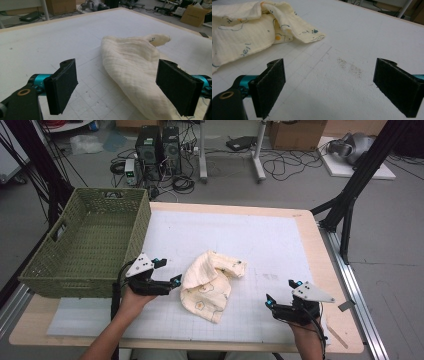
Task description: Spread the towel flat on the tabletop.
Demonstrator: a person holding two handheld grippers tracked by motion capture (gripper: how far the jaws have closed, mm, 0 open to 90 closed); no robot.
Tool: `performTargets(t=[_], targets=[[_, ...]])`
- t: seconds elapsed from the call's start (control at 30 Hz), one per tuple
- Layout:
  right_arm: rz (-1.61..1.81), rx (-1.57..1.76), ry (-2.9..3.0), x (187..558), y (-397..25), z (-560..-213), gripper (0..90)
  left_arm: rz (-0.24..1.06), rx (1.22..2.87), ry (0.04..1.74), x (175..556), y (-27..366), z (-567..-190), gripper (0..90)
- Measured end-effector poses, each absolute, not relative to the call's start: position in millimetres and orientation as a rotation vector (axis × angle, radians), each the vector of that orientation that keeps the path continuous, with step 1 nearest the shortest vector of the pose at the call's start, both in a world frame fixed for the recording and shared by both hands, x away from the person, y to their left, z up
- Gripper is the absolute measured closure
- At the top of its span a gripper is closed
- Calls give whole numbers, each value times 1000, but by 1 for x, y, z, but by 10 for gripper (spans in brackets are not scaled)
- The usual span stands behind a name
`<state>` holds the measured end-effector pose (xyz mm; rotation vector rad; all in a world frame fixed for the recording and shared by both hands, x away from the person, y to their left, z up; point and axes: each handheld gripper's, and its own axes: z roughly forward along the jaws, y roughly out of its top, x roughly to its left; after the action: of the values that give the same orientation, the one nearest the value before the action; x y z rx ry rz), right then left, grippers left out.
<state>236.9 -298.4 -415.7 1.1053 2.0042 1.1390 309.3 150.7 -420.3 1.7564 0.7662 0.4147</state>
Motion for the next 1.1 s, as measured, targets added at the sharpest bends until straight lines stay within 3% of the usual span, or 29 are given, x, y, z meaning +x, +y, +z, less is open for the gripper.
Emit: performTargets(t=[0.4, 0.83, 1.1], targets=[[1141, 1115, 2007, 235, -304, -417, 100, 417, 1794, 714, 306, 137, -418, 181], [1145, 1119, 2010, 235, -302, -417, 100, 321, 1883, 548, 317, 90, -409, 330], [1147, 1122, 2007, 234, -304, -418, 100, 289, 1969, 547, 323, 64, -423, 289]])
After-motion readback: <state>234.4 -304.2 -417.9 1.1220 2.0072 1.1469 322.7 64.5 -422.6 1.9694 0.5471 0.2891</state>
